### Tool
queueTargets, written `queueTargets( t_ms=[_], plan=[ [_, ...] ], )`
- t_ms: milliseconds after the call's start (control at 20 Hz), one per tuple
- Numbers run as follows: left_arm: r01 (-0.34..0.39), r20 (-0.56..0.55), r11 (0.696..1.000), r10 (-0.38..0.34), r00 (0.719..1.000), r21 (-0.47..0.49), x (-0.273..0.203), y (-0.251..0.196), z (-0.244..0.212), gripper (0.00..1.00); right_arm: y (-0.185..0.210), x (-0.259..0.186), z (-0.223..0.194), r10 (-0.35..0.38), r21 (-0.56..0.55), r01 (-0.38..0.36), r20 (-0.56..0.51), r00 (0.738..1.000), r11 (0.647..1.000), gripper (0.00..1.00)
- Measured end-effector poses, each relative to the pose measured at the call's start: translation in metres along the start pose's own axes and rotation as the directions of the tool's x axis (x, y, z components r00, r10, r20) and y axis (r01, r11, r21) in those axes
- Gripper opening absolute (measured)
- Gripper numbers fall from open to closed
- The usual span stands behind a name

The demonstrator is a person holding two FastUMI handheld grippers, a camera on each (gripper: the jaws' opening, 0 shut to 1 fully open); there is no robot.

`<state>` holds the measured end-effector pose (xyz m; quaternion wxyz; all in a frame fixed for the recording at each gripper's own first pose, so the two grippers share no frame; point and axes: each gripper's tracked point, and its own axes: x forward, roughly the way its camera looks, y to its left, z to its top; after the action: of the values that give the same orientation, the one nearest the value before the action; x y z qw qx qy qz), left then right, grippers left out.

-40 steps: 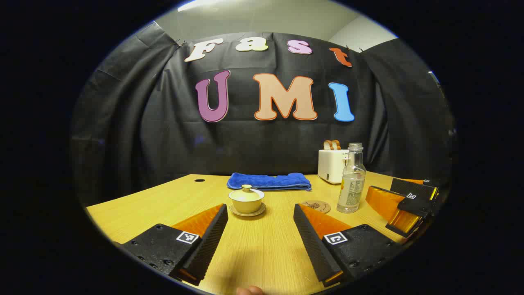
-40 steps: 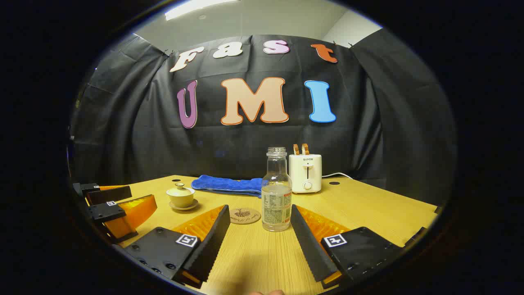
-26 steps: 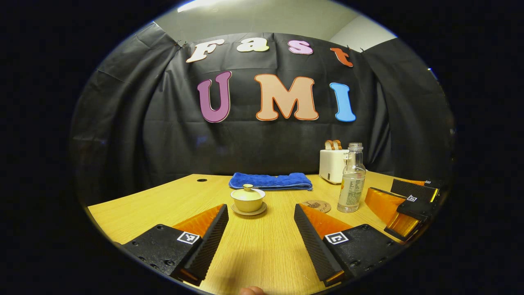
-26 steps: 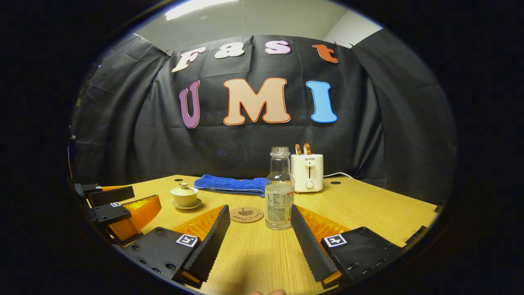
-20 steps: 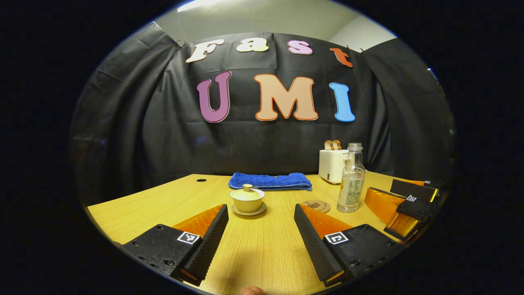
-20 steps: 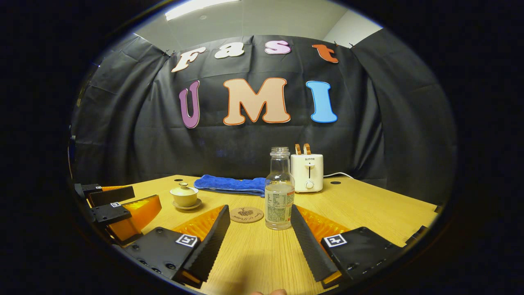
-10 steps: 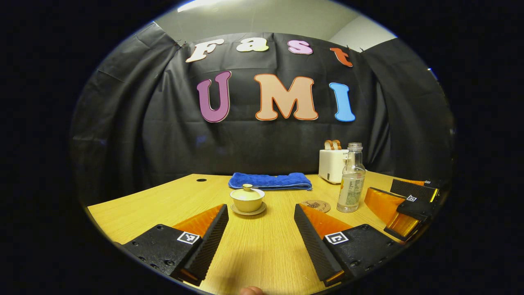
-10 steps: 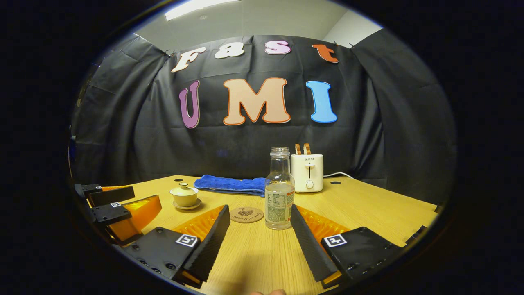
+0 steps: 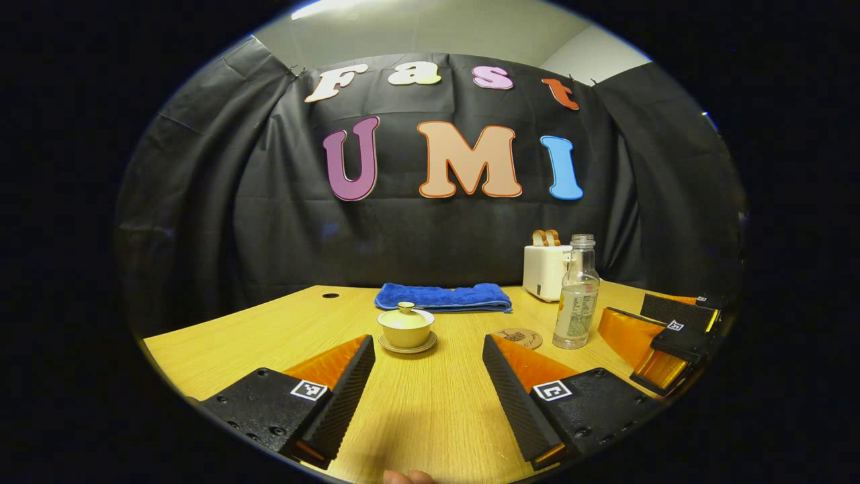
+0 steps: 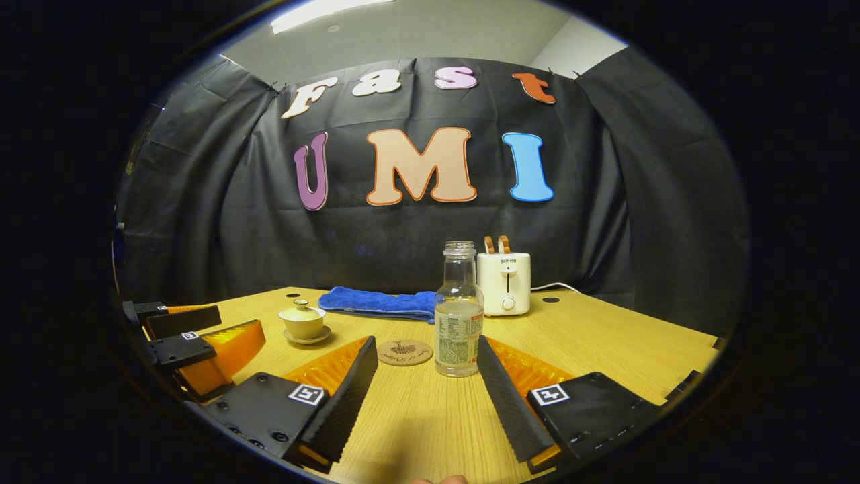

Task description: Open the teacup lid with one hand, grasp the water bottle and pour water into the teacup with the other hand; after pouring, place the water bottle on the coaster and then close the teacup lid.

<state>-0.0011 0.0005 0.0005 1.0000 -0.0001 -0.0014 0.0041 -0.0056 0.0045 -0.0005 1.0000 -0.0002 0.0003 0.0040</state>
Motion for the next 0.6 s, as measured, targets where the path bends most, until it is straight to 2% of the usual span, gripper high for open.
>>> queueTargets(
  t_ms=[300,600],
  plan=[
    [0.009,-0.003,1.000,-0.009,1.000,0.009,0.042,0.007,-0.001,0.94,-0.002,0.002,0.000,0.015,0.001,-0.015,-0.004,1.000,1.000,0.94],
    [0.007,-0.102,1.000,-0.007,0.995,0.002,0.114,0.025,-0.018,0.95,-0.031,0.015,-0.001,-0.022,0.000,0.022,-0.004,1.000,1.000,0.94]
  ],
)
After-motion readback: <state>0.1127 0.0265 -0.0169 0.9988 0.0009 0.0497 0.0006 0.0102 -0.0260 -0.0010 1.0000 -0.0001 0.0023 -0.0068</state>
